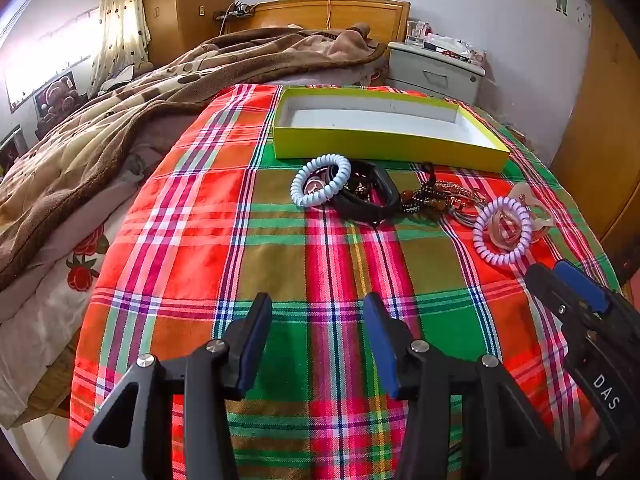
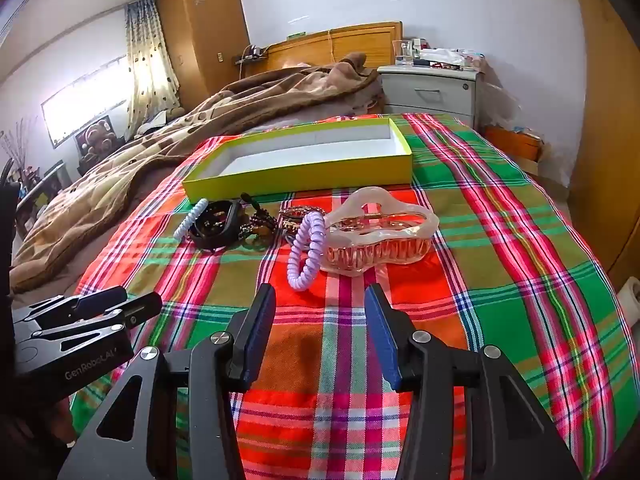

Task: Organize jewelry

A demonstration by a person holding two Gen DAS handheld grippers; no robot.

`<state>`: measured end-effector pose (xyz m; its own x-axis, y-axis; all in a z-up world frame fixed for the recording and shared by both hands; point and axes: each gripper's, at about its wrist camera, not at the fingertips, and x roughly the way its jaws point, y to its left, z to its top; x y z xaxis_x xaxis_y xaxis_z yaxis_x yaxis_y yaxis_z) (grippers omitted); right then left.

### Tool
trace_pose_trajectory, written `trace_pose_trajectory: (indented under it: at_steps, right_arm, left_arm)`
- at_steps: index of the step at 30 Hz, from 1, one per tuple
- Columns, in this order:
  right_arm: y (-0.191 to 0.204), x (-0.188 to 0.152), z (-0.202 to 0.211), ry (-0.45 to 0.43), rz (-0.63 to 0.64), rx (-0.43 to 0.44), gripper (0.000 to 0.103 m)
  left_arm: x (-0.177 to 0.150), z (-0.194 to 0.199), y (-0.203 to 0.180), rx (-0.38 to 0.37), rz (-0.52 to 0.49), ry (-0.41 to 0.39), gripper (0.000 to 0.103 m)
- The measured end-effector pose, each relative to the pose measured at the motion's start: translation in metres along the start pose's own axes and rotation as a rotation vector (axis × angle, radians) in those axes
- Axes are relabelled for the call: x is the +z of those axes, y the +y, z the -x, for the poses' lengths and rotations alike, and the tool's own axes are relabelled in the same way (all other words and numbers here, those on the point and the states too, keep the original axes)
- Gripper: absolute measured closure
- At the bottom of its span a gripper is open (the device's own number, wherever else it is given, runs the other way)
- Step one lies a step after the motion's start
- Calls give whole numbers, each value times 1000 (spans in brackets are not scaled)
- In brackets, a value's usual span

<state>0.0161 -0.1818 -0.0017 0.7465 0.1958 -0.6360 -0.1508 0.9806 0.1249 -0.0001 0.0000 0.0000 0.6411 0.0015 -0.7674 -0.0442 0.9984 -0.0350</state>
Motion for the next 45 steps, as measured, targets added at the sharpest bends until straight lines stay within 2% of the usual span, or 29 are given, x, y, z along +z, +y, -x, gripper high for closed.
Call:
trace_pose_trajectory:
  at_steps: [11,45]
  right_arm:
    - [3,-1,3,-4,6,-31,56]
    - [4,-2,-4,8,18,-47,56]
  left_arm:
    - [-1,-1,1,6,9,7,54]
    - [-2,-1,4,20,8,9,54]
